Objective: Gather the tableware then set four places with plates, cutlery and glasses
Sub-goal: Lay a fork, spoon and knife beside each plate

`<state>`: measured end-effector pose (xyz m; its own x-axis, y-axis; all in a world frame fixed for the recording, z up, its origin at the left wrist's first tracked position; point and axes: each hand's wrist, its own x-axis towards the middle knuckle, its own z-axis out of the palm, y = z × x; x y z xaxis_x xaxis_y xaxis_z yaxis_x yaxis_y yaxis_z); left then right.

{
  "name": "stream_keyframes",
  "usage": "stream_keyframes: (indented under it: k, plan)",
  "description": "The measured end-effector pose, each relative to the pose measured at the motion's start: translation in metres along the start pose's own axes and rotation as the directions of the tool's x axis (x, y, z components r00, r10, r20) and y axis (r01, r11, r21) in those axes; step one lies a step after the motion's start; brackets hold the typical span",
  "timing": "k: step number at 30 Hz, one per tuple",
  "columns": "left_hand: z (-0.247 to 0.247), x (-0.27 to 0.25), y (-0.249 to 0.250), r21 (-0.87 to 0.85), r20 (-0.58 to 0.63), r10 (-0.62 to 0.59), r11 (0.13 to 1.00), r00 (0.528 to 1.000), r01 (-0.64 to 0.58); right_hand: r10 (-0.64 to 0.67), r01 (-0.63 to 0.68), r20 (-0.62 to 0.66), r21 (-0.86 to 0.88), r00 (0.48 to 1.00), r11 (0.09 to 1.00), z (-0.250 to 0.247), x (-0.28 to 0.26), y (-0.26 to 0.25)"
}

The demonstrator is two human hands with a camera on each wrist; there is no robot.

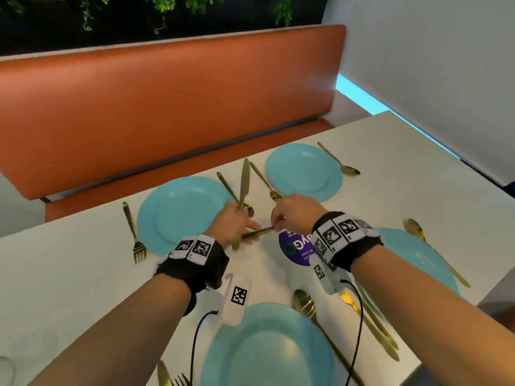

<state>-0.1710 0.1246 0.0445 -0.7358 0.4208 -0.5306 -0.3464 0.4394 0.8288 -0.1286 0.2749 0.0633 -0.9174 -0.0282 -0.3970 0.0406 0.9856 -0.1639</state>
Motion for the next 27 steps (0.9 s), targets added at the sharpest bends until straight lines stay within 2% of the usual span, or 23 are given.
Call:
stream_keyframes:
  k: [4, 6, 8, 15, 19, 24, 27]
  plan:
    - [-0.026, 0.019, 0.000, -0.190, -0.124, -0.069, 0.981, 0.990, 0.045, 0.238, -0.238, 0.001, 0.038, 0.971, 0.970, 0.007, 0.026, 0.025]
    - [-0.035, 0.028, -0.003, -0.125, -0.199, -0.063, 0.991, 0.978, 0.038, 0.390, -0.389, -0.003, 0.075, 0.921, 0.918, 0.017, 0.043, 0.035]
    - [-0.041, 0.037, -0.007, -0.056, -0.247, -0.019, 0.998, 0.969, 0.006, 0.485, -0.481, 0.009, 0.145, 0.875, 0.865, 0.028, 0.059, 0.038]
    - [-0.054, 0.049, -0.011, -0.007, -0.304, 0.014, 1.000, 0.952, -0.017, 0.570, -0.569, 0.047, 0.173, 0.820, 0.804, 0.052, 0.104, 0.023]
    - [-0.062, 0.050, -0.016, -0.007, -0.320, 0.025, 1.000, 0.947, -0.029, 0.597, -0.585, 0.006, 0.209, 0.802, 0.784, 0.059, 0.122, 0.022]
    - [-0.068, 0.053, -0.019, -0.016, -0.329, 0.024, 0.999, 0.944, -0.031, 0.638, -0.607, -0.006, 0.299, 0.770, 0.736, 0.059, 0.130, 0.016]
    - [-0.070, 0.053, -0.019, -0.019, -0.338, 0.022, 0.999, 0.941, -0.030, 0.636, -0.600, -0.036, 0.296, 0.771, 0.743, 0.058, 0.128, 0.013]
